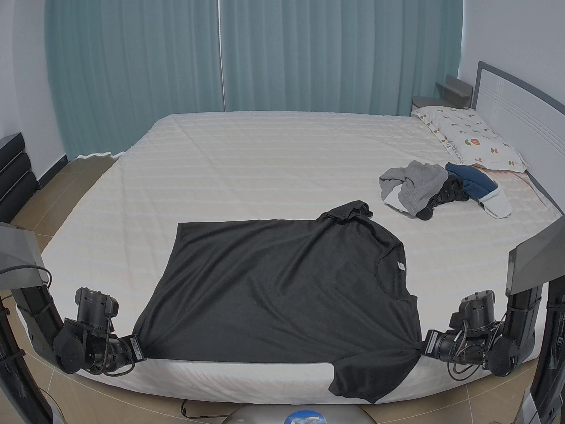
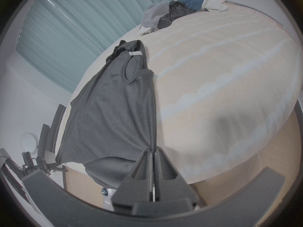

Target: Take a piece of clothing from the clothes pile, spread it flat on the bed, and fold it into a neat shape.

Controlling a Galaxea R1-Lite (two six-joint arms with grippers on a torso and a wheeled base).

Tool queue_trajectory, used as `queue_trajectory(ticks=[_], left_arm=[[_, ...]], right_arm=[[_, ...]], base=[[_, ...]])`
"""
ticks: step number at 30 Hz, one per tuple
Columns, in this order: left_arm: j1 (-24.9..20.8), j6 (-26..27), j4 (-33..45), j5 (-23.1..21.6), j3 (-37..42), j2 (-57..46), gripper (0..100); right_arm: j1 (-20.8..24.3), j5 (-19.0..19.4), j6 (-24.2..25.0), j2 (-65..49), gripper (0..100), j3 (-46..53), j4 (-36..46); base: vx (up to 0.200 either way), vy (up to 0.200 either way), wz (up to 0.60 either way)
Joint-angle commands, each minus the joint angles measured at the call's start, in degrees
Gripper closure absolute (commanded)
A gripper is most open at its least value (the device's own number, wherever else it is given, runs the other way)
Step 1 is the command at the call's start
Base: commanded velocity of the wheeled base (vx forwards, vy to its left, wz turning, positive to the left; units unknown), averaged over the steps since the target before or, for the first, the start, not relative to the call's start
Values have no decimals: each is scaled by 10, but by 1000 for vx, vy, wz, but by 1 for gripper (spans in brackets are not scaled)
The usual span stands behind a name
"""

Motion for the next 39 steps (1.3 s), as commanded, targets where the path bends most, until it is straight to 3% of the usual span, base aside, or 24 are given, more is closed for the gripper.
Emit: queue_trajectory(ticks=[1, 6, 16, 21, 22, 28, 35, 39], left_arm=[[0, 1, 3, 1, 2, -1, 100], [2, 28, 4, 1, 13, -1, 100], [2, 25, -1, -3, 8, 7, 100], [0, 23, -1, -29, 3, 18, 100], [-1, 23, -1, -29, 4, 17, 0], [-2, 23, -3, -30, 3, 12, 0], [3, 19, -11, -33, -4, -31, 0], [4, 16, -11, -65, -13, -54, 0]], right_arm=[[-37, 1, -37, -28, 100, 22, 4], [-45, -3, -73, -27, 100, 41, -1], [-28, -13, -78, -12, 100, 51, -7], [-20, -13, -75, 15, 100, 58, -61], [-21, -13, -75, 21, 0, 58, -70], [-21, -12, -75, 33, 0, 68, -104], [-48, -12, -74, -27, 0, 65, -106], [-48, -11, -73, -59, 0, 68, -104]], base=[[0, 0, 0], [0, 0, 0], [0, 0, 0], [0, 0, 0], [0, 0, 0], [0, 0, 0], [0, 0, 0], [0, 0, 0]])
